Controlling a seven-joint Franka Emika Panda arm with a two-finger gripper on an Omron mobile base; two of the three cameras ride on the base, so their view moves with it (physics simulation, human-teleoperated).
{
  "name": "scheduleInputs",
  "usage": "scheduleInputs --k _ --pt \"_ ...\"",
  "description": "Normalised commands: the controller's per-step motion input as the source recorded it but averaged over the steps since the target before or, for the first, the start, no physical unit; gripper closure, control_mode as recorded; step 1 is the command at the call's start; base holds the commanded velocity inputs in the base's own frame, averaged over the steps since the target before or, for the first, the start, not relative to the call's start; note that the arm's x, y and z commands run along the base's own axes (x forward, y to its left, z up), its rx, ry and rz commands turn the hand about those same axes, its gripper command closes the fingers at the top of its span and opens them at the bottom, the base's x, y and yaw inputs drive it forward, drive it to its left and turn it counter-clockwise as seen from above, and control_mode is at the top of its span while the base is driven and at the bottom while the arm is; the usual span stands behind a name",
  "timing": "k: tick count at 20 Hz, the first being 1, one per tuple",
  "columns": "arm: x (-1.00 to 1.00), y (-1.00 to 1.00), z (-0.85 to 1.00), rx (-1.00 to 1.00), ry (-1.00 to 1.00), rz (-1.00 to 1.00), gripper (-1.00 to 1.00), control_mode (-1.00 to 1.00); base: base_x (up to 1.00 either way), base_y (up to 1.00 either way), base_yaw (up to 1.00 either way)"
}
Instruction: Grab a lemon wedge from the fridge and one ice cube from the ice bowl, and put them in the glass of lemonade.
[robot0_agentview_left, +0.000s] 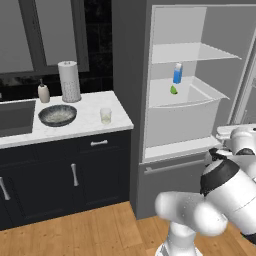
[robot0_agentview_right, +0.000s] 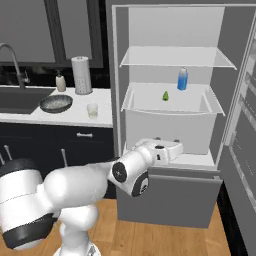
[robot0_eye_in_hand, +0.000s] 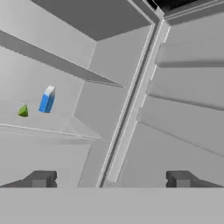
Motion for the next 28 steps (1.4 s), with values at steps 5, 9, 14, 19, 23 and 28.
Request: scheduleInputs --k 5,9,14,19,23,28 --pt "-0.33 1.0 0.04 0.24 -0.35 0.03 -1.0 -1.0 0.0 0.0 0.0" --pt "-0.26 1.0 0.82 0.2 -0.22 0.09 -1.0 -1.0 0.0 0.0 0.0" --pt "-0.39 0.97 0.91 0.05 -0.02 0.08 -1.0 -1.0 0.0 0.0 0.0" --pt "-0.38 1.0 0.18 0.01 0.0 0.09 -1.0 -1.0 0.0 0.0 0.0" --pt "-0.28 1.0 0.05 0.08 0.14 0.07 -1.0 -1.0 0.0 0.0 0.0" --pt "-0.08 0.68 0.01 0.18 0.33 0.14 -1.0 -1.0 0.0 0.0 0.0"
